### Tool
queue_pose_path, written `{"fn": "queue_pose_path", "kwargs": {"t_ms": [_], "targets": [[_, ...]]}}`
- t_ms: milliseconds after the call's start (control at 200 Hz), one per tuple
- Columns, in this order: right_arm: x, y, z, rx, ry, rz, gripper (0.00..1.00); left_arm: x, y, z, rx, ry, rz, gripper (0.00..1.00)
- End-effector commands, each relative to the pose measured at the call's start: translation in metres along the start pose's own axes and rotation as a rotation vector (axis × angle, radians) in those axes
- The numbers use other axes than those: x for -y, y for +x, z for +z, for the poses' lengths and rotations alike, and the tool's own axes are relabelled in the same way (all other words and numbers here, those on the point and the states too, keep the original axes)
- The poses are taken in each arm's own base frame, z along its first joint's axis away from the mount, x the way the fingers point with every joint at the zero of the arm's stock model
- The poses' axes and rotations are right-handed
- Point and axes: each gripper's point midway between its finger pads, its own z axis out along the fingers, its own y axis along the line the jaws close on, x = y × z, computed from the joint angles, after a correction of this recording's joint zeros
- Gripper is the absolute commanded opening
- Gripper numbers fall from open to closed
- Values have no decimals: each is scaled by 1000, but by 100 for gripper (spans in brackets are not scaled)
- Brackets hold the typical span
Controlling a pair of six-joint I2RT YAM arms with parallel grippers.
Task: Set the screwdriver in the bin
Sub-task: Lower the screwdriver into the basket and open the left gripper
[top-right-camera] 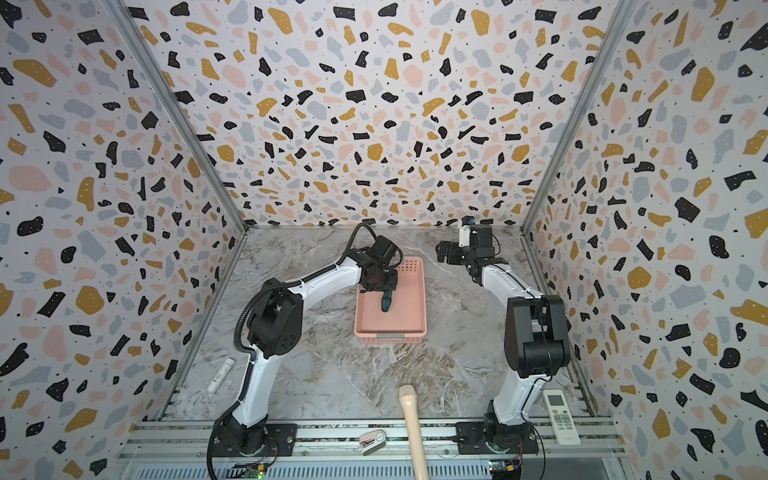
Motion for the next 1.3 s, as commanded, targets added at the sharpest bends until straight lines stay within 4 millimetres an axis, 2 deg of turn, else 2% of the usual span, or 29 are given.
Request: {"fn": "queue_pose_path", "kwargs": {"t_ms": [0, 145, 350, 571, 781, 886, 1132, 1297], "targets": [[0, -12, -10, 21, 12, -16, 99, 14, -1, -16, 8, -5, 45, 0], [1, -12, -10, 21, 15, -16, 99, 18, -2, -36, 33, -19, 67, 0], [1, -12, -10, 23, 16, -17, 99, 9, 12, -39, 6, -67, 100, 0], [1, -12, -10, 21, 14, -16, 99, 1, 26, -23, -36, -90, 124, 0], [0, -11, -10, 20, 9, -15, 99, 2, 30, -10, -47, -80, 123, 0], [0, -11, -10, 20, 10, -16, 99, -1, 34, -3, -60, -89, 124, 5], [0, -11, -10, 19, 8, -15, 99, -4, 43, 9, -80, -87, 117, 8], [0, -11, -11, 19, 8, -14, 99, -2, 43, 14, -78, -80, 116, 18]]}}
